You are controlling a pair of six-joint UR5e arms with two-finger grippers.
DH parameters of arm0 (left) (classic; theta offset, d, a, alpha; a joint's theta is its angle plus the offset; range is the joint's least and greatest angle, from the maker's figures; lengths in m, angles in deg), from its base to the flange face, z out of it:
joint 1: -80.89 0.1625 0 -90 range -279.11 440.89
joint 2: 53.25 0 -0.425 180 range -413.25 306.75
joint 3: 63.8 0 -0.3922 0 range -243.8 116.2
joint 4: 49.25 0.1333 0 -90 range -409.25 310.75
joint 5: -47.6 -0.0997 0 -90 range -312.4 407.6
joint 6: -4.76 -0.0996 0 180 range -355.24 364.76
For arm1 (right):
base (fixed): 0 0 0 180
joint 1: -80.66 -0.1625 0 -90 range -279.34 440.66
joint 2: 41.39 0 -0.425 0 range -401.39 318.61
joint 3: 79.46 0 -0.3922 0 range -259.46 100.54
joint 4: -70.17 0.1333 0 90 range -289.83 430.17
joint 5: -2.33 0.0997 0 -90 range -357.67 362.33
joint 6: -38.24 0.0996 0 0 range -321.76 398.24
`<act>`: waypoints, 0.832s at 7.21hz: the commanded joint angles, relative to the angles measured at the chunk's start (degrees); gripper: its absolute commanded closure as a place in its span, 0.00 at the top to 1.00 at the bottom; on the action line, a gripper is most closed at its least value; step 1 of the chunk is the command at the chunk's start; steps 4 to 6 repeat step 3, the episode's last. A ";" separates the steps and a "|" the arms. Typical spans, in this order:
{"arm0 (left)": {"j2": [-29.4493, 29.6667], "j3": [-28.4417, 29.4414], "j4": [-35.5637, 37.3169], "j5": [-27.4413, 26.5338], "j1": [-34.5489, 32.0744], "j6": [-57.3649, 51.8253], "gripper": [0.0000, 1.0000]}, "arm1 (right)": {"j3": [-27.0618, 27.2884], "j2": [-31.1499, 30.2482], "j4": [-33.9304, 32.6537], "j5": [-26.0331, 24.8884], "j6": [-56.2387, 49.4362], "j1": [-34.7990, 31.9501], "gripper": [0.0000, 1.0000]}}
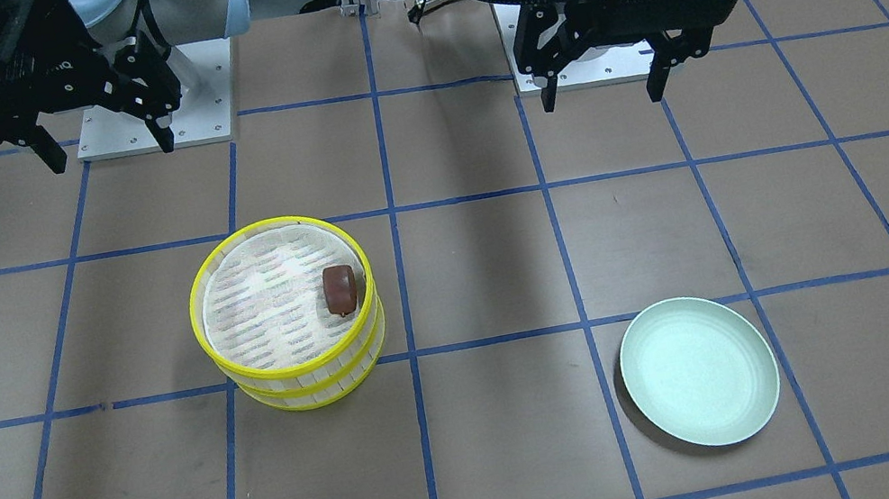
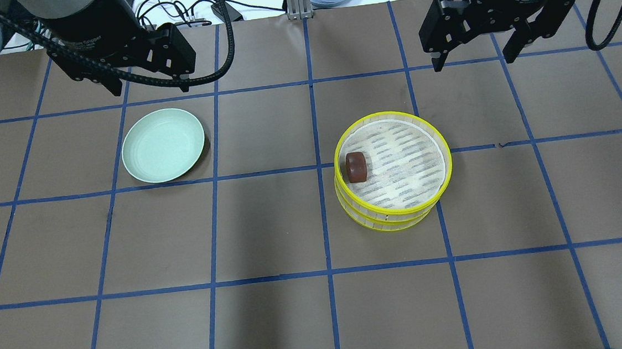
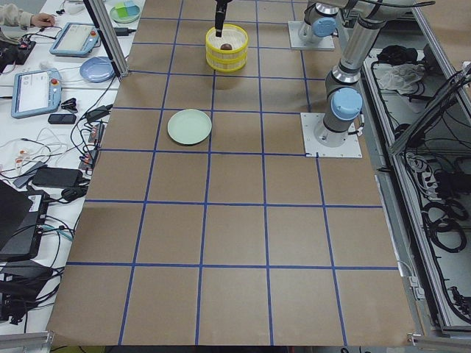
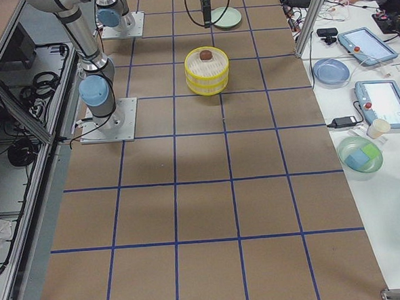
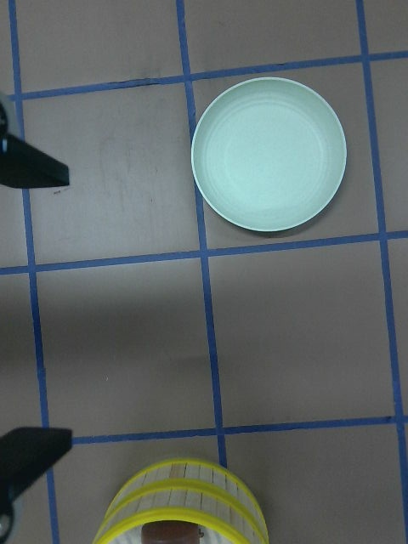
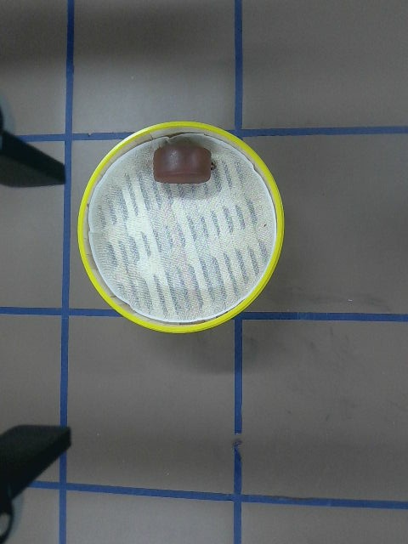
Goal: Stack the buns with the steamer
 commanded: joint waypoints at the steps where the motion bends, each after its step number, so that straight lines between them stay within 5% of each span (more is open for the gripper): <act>1: -0.32 -0.33 0.08 -0.57 -0.01 0.02 1.00 | 0.00 -0.06 0.00 0.03 -0.04 0.00 1.00; 6: -0.67 -1.64 1.47 -0.65 0.17 -0.41 1.00 | 0.00 -0.06 -0.35 0.12 0.05 0.00 1.00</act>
